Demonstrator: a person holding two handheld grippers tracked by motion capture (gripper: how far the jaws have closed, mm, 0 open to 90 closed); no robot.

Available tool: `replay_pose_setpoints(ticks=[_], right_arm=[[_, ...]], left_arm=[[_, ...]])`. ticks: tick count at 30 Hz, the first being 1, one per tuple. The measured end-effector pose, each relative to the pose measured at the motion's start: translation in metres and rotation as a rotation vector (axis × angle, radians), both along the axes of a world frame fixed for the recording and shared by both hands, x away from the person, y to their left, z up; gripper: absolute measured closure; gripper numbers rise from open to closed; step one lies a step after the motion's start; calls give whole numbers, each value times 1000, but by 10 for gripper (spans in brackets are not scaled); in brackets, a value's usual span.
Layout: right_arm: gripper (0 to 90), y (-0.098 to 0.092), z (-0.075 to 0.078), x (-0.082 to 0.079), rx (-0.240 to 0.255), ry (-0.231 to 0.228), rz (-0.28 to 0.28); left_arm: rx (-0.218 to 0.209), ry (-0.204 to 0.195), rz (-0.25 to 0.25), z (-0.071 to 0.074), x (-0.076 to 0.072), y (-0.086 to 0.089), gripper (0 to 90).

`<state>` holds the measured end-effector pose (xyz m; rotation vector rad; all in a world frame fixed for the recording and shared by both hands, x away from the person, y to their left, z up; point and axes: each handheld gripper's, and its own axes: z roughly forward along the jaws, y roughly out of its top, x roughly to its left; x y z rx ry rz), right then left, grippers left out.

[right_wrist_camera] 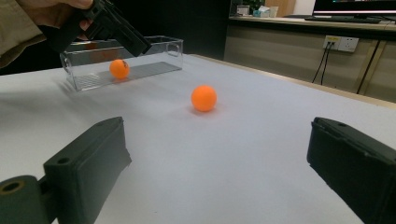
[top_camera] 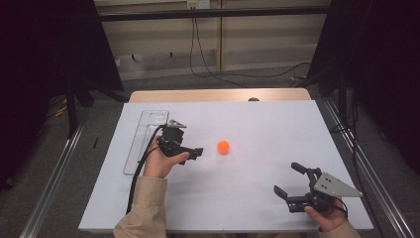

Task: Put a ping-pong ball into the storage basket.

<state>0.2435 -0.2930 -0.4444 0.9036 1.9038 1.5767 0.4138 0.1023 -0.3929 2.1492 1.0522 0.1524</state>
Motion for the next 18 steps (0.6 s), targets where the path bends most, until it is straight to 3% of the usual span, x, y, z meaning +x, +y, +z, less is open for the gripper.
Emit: replay_pose_setpoints(ticks=[18], right_arm=[[43,0,0,0,0,-3,2]], left_arm=[[5,9,-11,-9,0,-14,77]])
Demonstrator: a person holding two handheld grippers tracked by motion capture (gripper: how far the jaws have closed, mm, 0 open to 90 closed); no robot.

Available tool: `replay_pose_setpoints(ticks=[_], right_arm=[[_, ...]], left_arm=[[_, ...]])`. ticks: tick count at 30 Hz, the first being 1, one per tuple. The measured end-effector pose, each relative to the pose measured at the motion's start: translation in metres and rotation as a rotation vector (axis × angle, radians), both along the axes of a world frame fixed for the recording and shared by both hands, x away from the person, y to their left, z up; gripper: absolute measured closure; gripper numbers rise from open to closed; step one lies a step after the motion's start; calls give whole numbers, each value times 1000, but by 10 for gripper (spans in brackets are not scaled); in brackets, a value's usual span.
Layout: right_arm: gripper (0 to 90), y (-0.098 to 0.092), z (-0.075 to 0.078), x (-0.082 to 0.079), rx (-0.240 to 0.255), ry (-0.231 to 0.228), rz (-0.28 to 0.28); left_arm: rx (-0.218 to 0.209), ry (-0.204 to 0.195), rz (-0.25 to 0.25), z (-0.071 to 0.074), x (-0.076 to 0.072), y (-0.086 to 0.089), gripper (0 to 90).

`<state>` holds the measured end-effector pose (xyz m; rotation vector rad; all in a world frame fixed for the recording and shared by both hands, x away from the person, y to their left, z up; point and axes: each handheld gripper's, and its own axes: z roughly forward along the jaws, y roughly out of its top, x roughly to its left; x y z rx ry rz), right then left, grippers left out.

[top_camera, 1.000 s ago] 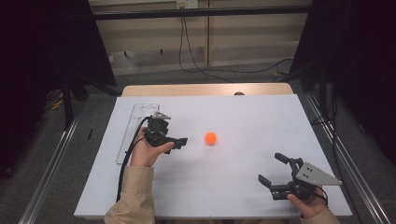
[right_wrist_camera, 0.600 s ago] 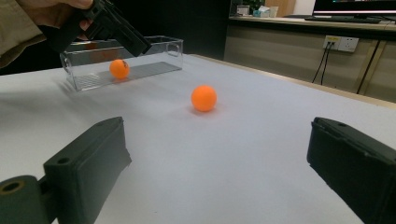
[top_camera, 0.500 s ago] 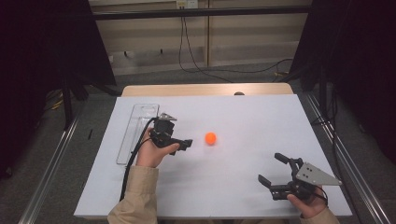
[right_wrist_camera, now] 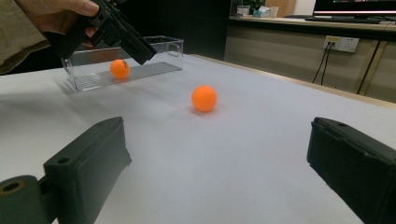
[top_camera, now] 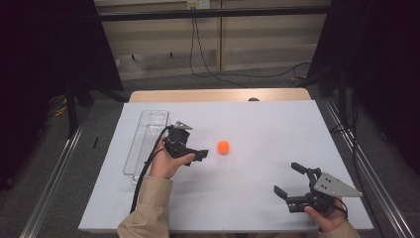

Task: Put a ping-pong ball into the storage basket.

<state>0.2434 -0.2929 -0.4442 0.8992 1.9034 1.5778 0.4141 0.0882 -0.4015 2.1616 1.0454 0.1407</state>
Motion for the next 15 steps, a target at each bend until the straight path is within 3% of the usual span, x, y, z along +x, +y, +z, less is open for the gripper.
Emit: replay_pose_setpoints(ticks=[15], right_arm=[[42,0,0,0,0,0,1]], left_arm=[[7,7,-15,-6,0,-10,53]])
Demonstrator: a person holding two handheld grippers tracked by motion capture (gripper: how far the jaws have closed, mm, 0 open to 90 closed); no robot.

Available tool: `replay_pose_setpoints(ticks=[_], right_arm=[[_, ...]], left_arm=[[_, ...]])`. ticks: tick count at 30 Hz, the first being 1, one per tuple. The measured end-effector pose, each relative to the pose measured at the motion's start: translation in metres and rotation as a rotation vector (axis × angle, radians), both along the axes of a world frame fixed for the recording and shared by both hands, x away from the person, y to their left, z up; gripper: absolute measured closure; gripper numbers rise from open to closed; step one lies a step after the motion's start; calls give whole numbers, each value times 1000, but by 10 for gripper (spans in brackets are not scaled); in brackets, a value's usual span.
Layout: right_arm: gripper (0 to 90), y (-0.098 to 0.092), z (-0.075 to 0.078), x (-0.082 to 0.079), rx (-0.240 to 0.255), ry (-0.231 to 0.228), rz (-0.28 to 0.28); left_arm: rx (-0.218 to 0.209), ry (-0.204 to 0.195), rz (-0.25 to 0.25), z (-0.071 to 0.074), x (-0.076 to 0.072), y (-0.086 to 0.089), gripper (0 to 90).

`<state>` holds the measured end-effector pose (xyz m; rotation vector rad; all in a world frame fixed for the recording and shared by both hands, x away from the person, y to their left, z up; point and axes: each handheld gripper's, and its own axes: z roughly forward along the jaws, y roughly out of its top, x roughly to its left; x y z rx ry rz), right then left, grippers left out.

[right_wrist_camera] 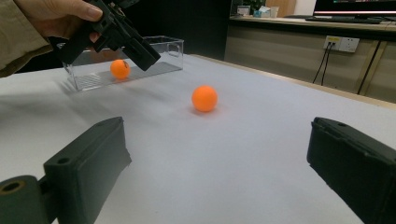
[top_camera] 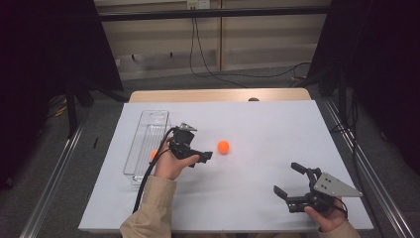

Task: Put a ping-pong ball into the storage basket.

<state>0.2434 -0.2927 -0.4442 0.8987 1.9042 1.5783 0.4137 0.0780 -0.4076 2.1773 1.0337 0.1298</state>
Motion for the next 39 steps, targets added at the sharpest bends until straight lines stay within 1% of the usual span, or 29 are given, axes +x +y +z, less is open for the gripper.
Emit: replay_pose_setpoints(ticks=[7,10,12,15,16,20,23,35,39], right_arm=[[42,0,0,0,0,-2,0],[42,0,0,0,-1,-3,1],[42,0,0,0,-1,-5,2],[42,0,0,0,-2,-5,3],[42,0,0,0,-2,-6,3],[42,1,0,0,-1,-2,3],[42,0,0,0,-2,-5,3],[42,1,0,0,-2,-3,3],[42,0,0,0,-1,-3,4]], left_arm=[[-8,-5,4,-1,0,-3,48],[-4,-10,-2,-3,0,-4,48],[0,-1,-4,-4,0,-5,48],[4,-8,-5,-5,1,-6,48],[2,-7,2,-5,0,-7,48],[0,-10,5,-7,0,-9,49],[10,-10,-9,-9,1,-11,48],[6,-21,-5,-14,1,-17,50],[2,-13,-5,-16,1,-19,50]])
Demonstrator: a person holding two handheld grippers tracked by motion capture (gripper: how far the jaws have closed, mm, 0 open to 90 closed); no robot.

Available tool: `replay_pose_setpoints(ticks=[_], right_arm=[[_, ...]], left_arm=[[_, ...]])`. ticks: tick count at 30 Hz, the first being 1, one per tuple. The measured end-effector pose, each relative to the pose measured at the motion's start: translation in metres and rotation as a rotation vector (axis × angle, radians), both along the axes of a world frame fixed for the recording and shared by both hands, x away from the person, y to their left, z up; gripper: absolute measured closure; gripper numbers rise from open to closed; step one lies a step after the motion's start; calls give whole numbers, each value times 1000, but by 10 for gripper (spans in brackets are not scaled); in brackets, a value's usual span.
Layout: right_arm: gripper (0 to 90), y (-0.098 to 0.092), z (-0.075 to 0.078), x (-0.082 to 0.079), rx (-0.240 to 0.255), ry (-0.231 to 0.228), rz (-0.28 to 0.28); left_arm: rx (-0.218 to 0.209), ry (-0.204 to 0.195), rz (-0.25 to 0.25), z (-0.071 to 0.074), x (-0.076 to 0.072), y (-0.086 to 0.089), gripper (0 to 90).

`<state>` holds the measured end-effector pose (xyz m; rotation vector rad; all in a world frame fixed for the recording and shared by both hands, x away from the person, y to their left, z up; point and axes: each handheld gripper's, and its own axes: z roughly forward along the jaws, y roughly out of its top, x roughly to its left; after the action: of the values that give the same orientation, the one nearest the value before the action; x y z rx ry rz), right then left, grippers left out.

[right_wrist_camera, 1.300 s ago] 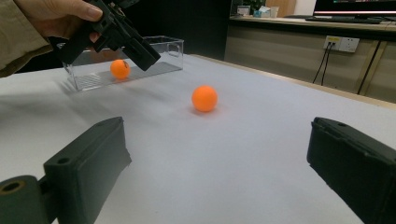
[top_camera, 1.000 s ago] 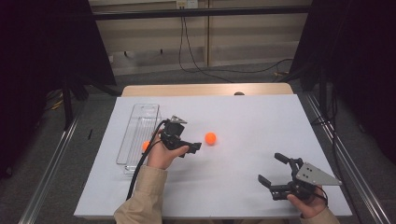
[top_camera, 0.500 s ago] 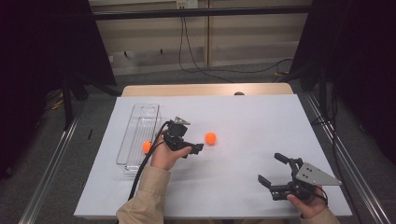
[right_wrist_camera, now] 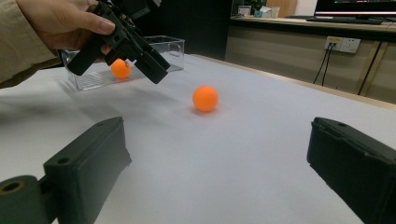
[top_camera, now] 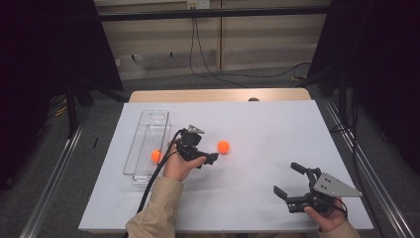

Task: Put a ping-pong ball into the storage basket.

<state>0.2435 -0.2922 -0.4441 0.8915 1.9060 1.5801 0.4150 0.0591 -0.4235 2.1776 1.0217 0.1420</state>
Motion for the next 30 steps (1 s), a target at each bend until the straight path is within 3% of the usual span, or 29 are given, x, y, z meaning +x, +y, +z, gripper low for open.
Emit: replay_pose_setpoints(ticks=[30], right_arm=[[42,0,0,0,0,0,1]], left_arm=[[5,-37,18,-11,4,-13,59]])
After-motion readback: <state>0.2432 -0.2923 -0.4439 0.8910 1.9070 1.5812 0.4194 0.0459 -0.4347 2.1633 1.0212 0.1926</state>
